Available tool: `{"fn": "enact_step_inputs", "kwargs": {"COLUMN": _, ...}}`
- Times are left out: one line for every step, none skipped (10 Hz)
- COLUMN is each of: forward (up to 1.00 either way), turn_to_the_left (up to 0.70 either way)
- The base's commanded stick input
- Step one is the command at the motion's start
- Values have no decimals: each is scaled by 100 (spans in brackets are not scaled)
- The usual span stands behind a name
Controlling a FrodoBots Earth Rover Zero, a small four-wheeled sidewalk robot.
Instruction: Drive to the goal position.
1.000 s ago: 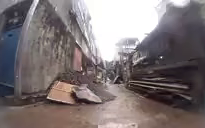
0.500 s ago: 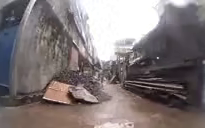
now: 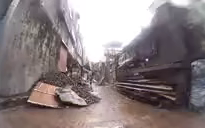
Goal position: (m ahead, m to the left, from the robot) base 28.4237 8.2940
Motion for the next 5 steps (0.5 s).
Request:
{"fn": "enact_step_inputs", "kwargs": {"forward": 99, "turn_to_the_left": 0}}
{"fn": "enact_step_inputs", "kwargs": {"forward": 99, "turn_to_the_left": 0}}
{"fn": "enact_step_inputs", "kwargs": {"forward": 99, "turn_to_the_left": 19}}
{"fn": "enact_step_inputs", "kwargs": {"forward": 99, "turn_to_the_left": 40}}
{"fn": "enact_step_inputs", "kwargs": {"forward": 99, "turn_to_the_left": 40}}
